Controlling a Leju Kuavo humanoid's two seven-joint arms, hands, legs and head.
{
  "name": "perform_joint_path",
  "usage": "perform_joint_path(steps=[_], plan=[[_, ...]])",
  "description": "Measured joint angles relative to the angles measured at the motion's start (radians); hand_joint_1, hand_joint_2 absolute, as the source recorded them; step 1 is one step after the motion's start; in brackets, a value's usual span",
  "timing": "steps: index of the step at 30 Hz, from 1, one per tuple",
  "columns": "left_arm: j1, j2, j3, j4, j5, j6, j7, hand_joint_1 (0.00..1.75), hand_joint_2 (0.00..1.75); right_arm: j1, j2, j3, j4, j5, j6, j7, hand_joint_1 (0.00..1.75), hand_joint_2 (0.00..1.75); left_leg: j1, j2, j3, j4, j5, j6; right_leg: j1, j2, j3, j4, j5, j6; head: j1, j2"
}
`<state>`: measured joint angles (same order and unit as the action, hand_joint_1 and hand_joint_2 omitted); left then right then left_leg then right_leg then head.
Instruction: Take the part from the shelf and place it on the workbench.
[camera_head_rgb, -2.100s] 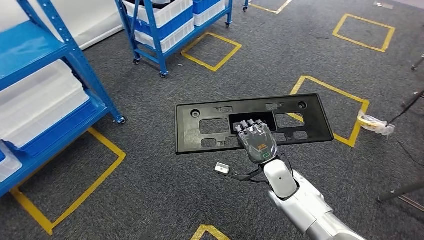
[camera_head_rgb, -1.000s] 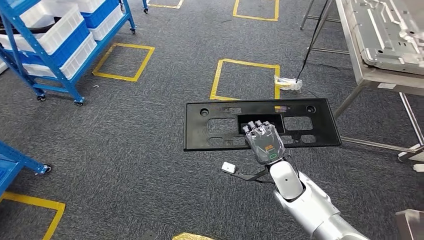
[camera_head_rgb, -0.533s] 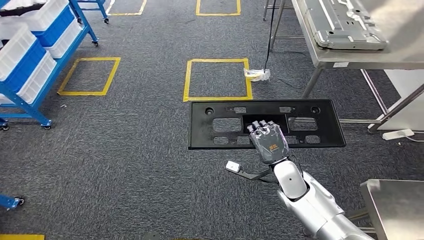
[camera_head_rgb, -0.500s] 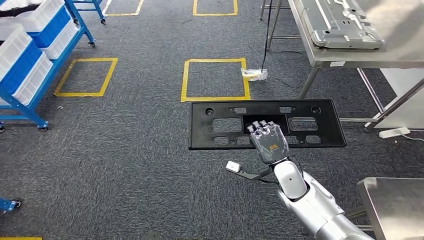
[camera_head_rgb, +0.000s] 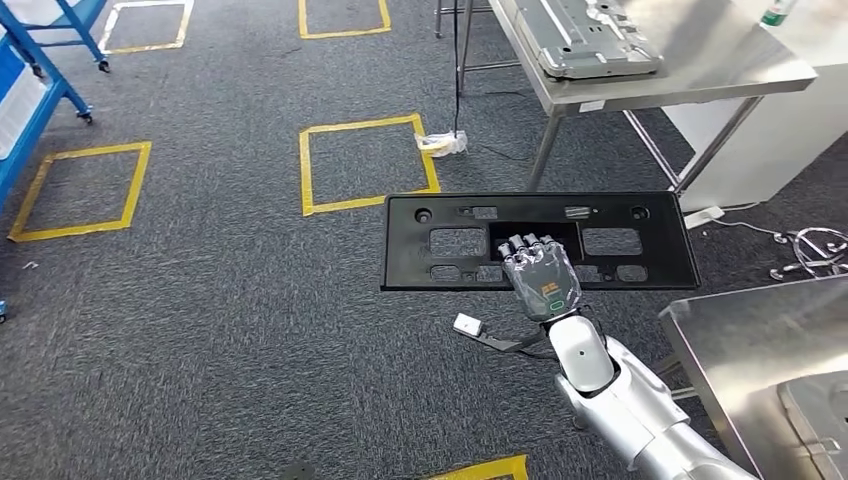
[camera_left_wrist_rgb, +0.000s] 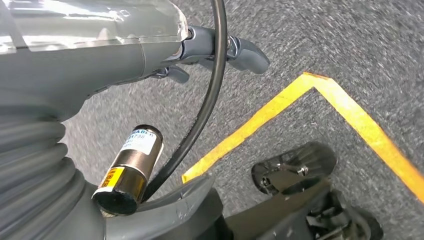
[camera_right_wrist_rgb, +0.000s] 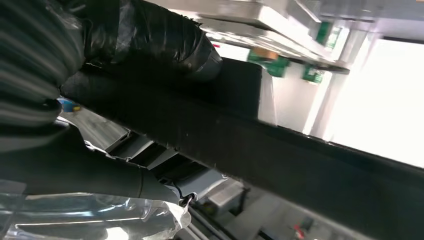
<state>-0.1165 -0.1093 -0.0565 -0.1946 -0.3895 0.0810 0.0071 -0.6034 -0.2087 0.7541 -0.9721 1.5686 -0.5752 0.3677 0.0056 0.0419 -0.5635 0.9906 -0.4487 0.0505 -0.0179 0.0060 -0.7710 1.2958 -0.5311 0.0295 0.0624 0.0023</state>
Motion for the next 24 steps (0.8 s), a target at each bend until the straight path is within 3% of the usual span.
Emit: perform_joint_path(steps=[1,3,5,6,8,9,11,12,14,15,16,17,19,21,23,24], plan=[[0.000,-0.001,0.000,0.000,-0.002,-0.001,0.000,0.00,1.75,-0.010,-0.008,0.001,-0.003,0.000,0.005,0.003,1.62,1.75,0.001,0.013,0.000,0.003,-0.003,-0.002,-0.004,-0.007,0.020,-0.037,0.025,0.003,0.000,0.000],[-0.001,-0.002,0.000,0.000,-0.006,-0.003,0.001,0.00,1.75,-0.039,-0.028,0.001,-0.020,0.000,0.019,-0.004,1.62,1.75,0.000,0.039,0.001,0.013,-0.012,-0.010,-0.003,-0.046,0.094,-0.172,0.082,0.006,0.001,0.000],[-0.002,-0.003,0.002,0.000,-0.009,-0.004,0.000,0.00,1.75,-0.066,-0.043,-0.003,-0.043,0.000,0.033,-0.018,1.62,1.75,-0.004,0.059,0.002,0.023,-0.023,-0.021,0.005,-0.072,0.137,-0.252,0.101,-0.003,-0.001,0.000],[-0.003,-0.003,0.004,0.000,-0.010,-0.004,0.000,0.00,1.75,-0.075,-0.049,-0.005,-0.053,0.000,0.039,-0.023,1.62,1.75,-0.007,0.069,0.004,0.025,-0.027,-0.026,0.010,-0.071,0.139,-0.259,0.097,-0.009,-0.001,0.000],[-0.006,-0.005,0.006,0.000,-0.011,-0.005,-0.001,0.00,1.75,-0.082,-0.063,-0.007,-0.070,0.000,0.046,-0.030,1.62,1.75,-0.005,0.081,0.009,0.027,-0.034,-0.037,0.009,-0.045,0.139,-0.261,0.100,-0.022,-0.003,0.000],[-0.008,-0.006,0.006,0.000,-0.011,-0.005,-0.002,0.00,1.75,-0.084,-0.069,-0.007,-0.078,0.000,0.049,-0.032,1.62,1.75,-0.001,0.066,0.008,0.037,-0.044,-0.042,0.007,-0.035,0.140,-0.263,0.101,-0.028,-0.002,0.000],[-0.009,-0.006,0.007,0.000,-0.012,-0.006,-0.004,0.00,1.75,-0.088,-0.071,-0.007,-0.089,0.000,0.054,-0.033,1.62,1.75,0.006,0.010,-0.022,0.108,-0.091,-0.050,0.003,-0.014,0.142,-0.266,0.104,-0.041,-0.003,0.000],[-0.008,-0.006,0.008,0.000,-0.013,-0.007,-0.004,0.00,1.75,-0.090,-0.070,-0.006,-0.092,0.000,0.055,-0.033,1.62,1.75,0.007,-0.016,-0.051,0.173,-0.123,-0.051,0.003,-0.003,0.141,-0.266,0.104,-0.045,-0.003,0.000],[-0.005,-0.007,0.010,0.000,-0.013,-0.008,-0.004,0.00,1.75,-0.089,-0.066,-0.005,-0.094,0.000,0.056,-0.032,1.62,1.75,0.007,-0.032,-0.117,0.298,-0.164,-0.050,0.006,0.026,0.141,-0.265,0.105,-0.048,-0.003,0.000],[-0.003,-0.007,0.011,0.000,-0.014,-0.008,-0.004,0.00,1.75,-0.087,-0.065,-0.004,-0.094,0.000,0.056,-0.032,1.62,1.75,0.007,-0.034,-0.133,0.321,-0.158,-0.048,0.007,0.042,0.141,-0.264,0.105,-0.048,-0.003,0.000],[-0.003,-0.008,0.012,0.000,-0.014,-0.008,-0.004,0.00,1.75,-0.086,-0.064,-0.003,-0.093,0.000,0.056,-0.031,1.62,1.75,0.006,-0.036,-0.132,0.303,-0.133,-0.044,0.008,0.057,0.142,-0.264,0.105,-0.048,-0.003,0.000],[-0.003,-0.008,0.013,0.000,-0.015,-0.007,-0.004,0.00,1.75,-0.085,-0.063,-0.002,-0.093,0.000,0.055,-0.031,1.62,1.75,0.006,-0.045,-0.111,0.247,-0.092,-0.039,0.009,0.073,0.142,-0.263,0.105,-0.048,-0.003,0.000],[-0.002,-0.008,0.016,0.000,-0.018,-0.007,-0.003,0.00,1.75,-0.084,-0.059,-0.001,-0.092,0.000,0.054,-0.031,1.62,1.75,0.008,-0.098,-0.057,0.111,-0.025,-0.029,0.007,0.100,0.140,-0.260,0.106,-0.044,-0.003,0.000],[0.000,-0.008,0.020,0.000,-0.019,-0.006,-0.002,0.00,1.75,-0.080,-0.054,-0.001,-0.091,0.000,0.053,-0.031,1.62,1.75,0.007,-0.137,-0.029,0.045,-0.006,-0.026,0.000,0.127,0.132,-0.260,0.110,-0.033,-0.003,0.000],[0.000,-0.009,0.023,0.000,-0.019,-0.005,-0.002,0.00,1.75,-0.072,-0.053,-0.001,-0.089,0.000,0.052,-0.031,1.62,1.75,0.006,-0.119,-0.023,0.032,-0.003,-0.022,-0.006,0.155,0.125,-0.266,0.118,-0.017,-0.003,0.000],[0.000,-0.009,0.024,0.000,-0.019,-0.005,-0.001,0.00,1.75,-0.068,-0.054,-0.001,-0.089,0.000,0.052,-0.031,1.62,1.75,0.008,-0.105,-0.019,0.023,0.003,-0.018,-0.004,0.149,0.121,-0.264,0.116,-0.011,-0.003,0.000]])
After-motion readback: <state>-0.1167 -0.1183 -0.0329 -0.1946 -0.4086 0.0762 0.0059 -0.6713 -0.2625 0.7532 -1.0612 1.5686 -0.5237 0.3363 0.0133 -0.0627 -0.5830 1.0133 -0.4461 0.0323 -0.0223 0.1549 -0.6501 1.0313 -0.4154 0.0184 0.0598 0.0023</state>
